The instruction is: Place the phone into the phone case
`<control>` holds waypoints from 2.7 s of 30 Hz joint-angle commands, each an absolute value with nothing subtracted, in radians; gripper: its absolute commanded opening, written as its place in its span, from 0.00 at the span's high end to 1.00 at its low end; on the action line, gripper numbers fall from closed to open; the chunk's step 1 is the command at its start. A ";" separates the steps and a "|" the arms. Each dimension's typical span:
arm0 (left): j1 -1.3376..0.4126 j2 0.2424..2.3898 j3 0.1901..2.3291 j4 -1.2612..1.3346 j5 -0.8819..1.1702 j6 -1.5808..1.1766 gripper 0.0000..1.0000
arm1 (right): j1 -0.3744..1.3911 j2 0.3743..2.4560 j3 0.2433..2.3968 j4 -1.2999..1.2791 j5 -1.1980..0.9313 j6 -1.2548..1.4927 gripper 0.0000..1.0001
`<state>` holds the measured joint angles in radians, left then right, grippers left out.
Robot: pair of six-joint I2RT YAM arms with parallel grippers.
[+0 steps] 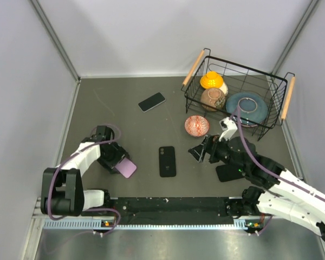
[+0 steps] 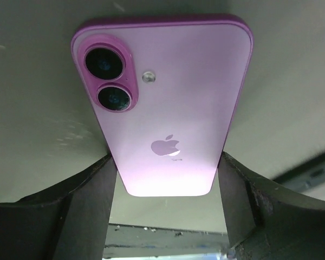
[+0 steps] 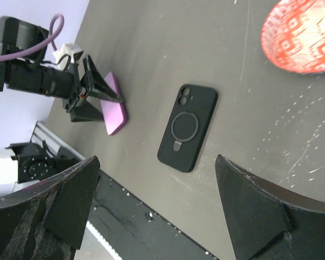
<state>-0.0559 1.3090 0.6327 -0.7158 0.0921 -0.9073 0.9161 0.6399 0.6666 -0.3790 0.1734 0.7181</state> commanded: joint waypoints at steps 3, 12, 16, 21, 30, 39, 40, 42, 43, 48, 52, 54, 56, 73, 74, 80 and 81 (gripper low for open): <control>-0.112 1.246 0.492 -0.473 0.367 -0.862 0.61 | 0.925 0.805 0.660 -0.172 0.031 0.787 0.16; -0.147 1.181 0.414 -0.377 0.503 -0.836 0.63 | 0.972 1.182 0.647 0.124 -0.054 0.818 0.35; -0.147 1.192 0.384 -0.312 0.572 -0.815 0.63 | 0.999 1.331 0.693 0.236 -0.113 0.821 0.37; -0.149 1.213 0.377 -0.281 0.612 -0.801 0.63 | 1.045 1.485 0.758 0.307 -0.181 0.796 0.37; -0.149 1.209 0.380 -0.252 0.647 -0.796 0.61 | 1.065 1.643 0.808 0.365 -0.222 0.814 0.44; -0.149 1.215 0.370 -0.199 0.683 -0.822 0.61 | 1.083 1.692 0.810 0.416 -0.238 0.848 0.48; -0.149 1.218 0.370 -0.195 0.683 -0.825 0.61 | 1.085 1.695 0.813 0.416 -0.238 0.853 0.48; -0.149 1.223 0.376 -0.176 0.695 -0.833 0.61 | 1.086 1.695 0.824 0.407 -0.238 0.854 0.54; -0.149 1.229 0.379 -0.175 0.698 -0.834 0.61 | 1.086 1.695 0.825 0.402 -0.232 0.854 0.58; -0.149 1.238 0.422 -0.187 0.724 -0.827 0.40 | 1.086 1.684 0.810 0.399 -0.181 0.841 0.91; -0.149 1.201 0.482 -0.287 0.689 -0.784 0.30 | 1.086 1.668 0.848 0.275 -0.132 0.795 1.00; -0.149 1.187 0.521 -0.340 0.669 -0.763 0.27 | 1.086 1.654 0.882 0.224 -0.086 0.753 1.00; -0.149 1.174 0.560 -0.429 0.637 -0.753 0.26 | 1.086 1.643 0.913 0.122 -0.011 0.703 1.00; -0.147 1.106 0.614 -0.514 0.660 -0.747 0.14 | 1.098 1.569 0.893 0.130 0.064 0.649 1.00; -0.147 1.109 0.624 -0.518 0.664 -0.770 0.18 | 1.107 1.568 0.891 0.121 0.083 0.629 1.00; -0.147 1.132 0.624 -0.563 0.646 -0.958 0.26 | 1.175 1.560 0.933 0.032 0.262 0.512 1.00; -0.147 1.121 0.623 -0.566 0.641 -0.977 0.26 | 1.195 1.560 0.936 0.028 0.276 0.505 1.00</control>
